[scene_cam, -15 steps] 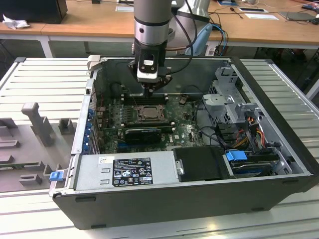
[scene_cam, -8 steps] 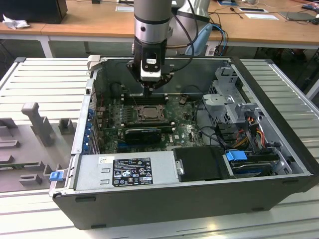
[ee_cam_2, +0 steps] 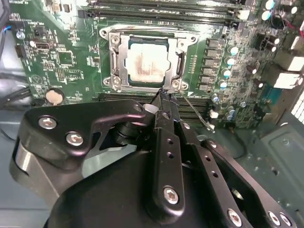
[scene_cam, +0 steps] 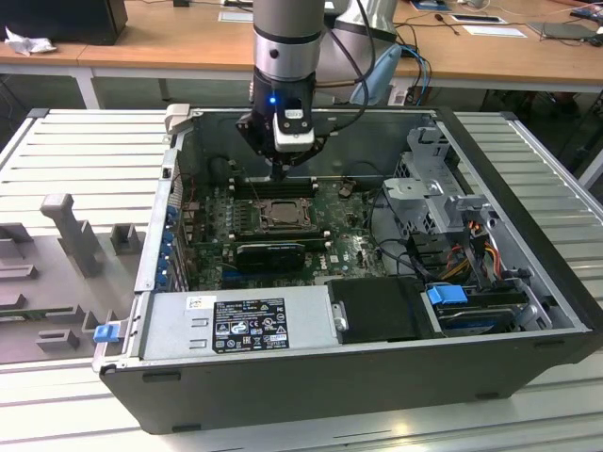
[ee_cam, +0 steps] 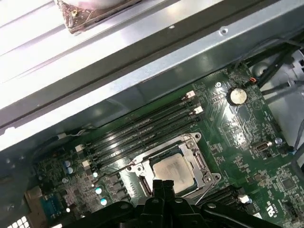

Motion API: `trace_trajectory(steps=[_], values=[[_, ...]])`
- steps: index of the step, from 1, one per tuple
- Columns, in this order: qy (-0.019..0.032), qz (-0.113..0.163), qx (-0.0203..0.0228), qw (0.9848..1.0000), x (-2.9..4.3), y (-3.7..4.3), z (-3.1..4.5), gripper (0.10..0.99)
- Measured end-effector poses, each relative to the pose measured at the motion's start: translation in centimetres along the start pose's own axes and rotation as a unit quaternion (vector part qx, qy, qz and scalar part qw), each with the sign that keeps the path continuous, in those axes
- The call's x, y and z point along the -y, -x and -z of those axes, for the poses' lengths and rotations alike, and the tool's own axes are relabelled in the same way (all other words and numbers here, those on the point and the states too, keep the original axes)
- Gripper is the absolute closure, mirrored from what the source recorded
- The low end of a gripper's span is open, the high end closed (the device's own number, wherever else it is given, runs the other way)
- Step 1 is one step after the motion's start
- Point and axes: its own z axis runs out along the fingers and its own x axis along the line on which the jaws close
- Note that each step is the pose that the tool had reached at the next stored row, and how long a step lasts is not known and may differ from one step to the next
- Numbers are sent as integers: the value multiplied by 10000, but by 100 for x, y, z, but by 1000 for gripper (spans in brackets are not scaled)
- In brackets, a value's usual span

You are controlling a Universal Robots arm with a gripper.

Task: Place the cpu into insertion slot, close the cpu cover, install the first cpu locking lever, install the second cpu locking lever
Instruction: 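Install the first cpu locking lever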

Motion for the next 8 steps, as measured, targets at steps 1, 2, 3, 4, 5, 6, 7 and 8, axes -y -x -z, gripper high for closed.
trace_trajectory(steps=[1, 2, 3, 4, 5, 6, 7, 8], values=[[-4, 137, -8, 9999, 0, -1, -1, 980], [-9, 252, -15, 9997, 0, -1, -1, 980], [-13, 351, -21, 9994, 0, -1, -1, 980], [-19, 511, -31, 9987, 0, -1, -1, 980], [-23, 620, -38, 9981, 0, -1, -1, 980], [-26, 704, -43, 9975, 0, -1, -1, 980], [-32, 868, -53, 9962, 0, -1, -1, 980], [-37, 980, -60, 9952, 0, -1, -1, 980]])
